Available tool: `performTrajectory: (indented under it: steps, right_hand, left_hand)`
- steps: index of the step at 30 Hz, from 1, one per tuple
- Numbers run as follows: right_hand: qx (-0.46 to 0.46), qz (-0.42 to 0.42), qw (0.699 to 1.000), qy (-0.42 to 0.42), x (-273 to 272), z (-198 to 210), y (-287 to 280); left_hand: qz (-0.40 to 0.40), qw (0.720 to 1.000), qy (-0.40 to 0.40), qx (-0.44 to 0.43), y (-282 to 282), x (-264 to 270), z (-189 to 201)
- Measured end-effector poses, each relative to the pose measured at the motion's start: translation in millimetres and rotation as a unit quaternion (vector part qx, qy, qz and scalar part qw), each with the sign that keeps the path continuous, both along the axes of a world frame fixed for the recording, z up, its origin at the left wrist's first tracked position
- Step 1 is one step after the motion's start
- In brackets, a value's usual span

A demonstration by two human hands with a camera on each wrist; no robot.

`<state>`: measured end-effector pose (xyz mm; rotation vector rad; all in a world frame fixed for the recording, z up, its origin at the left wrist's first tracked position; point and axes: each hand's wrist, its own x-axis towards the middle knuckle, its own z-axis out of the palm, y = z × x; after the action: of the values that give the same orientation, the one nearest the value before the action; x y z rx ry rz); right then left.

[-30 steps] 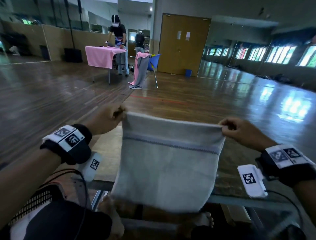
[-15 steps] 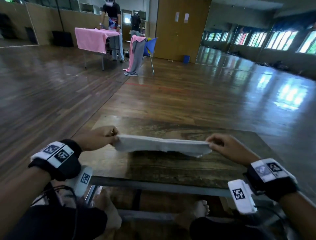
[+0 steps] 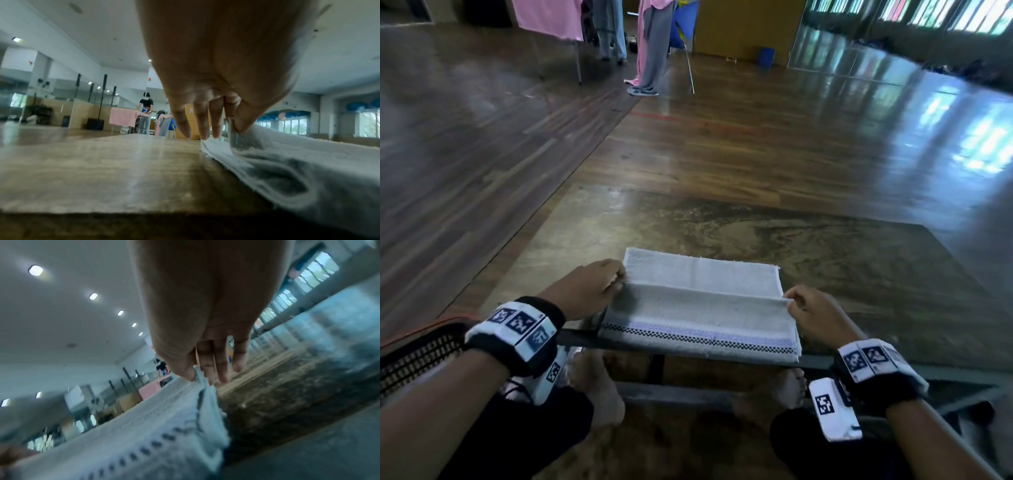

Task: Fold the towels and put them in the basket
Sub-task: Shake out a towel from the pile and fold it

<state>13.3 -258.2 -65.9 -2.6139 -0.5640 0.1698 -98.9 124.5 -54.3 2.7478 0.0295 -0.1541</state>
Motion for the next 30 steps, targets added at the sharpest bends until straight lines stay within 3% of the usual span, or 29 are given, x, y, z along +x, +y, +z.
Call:
performTrajectory:
  steps: [3, 10, 19, 28, 30]
  right_hand:
    - [-0.043, 0.052, 0.997, -0.048, 3, -6, 3]
    - [-0.016, 0.069, 0.997, 0.031, -1, -7, -6]
    - [-0.049, 0.091, 0.995, 0.014, 3, -8, -4]
    - [-0.021, 0.096, 0.995, -0.006, 7, -8, -11]
    - [-0.035, 0.09, 0.995, 0.015, 9, -5, -9]
  left_hand:
    - [-0.035, 0.993, 0.068, 0.085, -1, 1, -7]
    - [-0.037, 0.99, 0.103, 0.094, 7, -5, -9]
    - [-0.046, 0.997, 0.036, 0.043, 6, 3, 0]
    - [-0.061, 0.995, -0.026, 0.071, 8, 2, -5]
    - [-0.059, 0.996, -0.008, 0.073, 8, 3, -8]
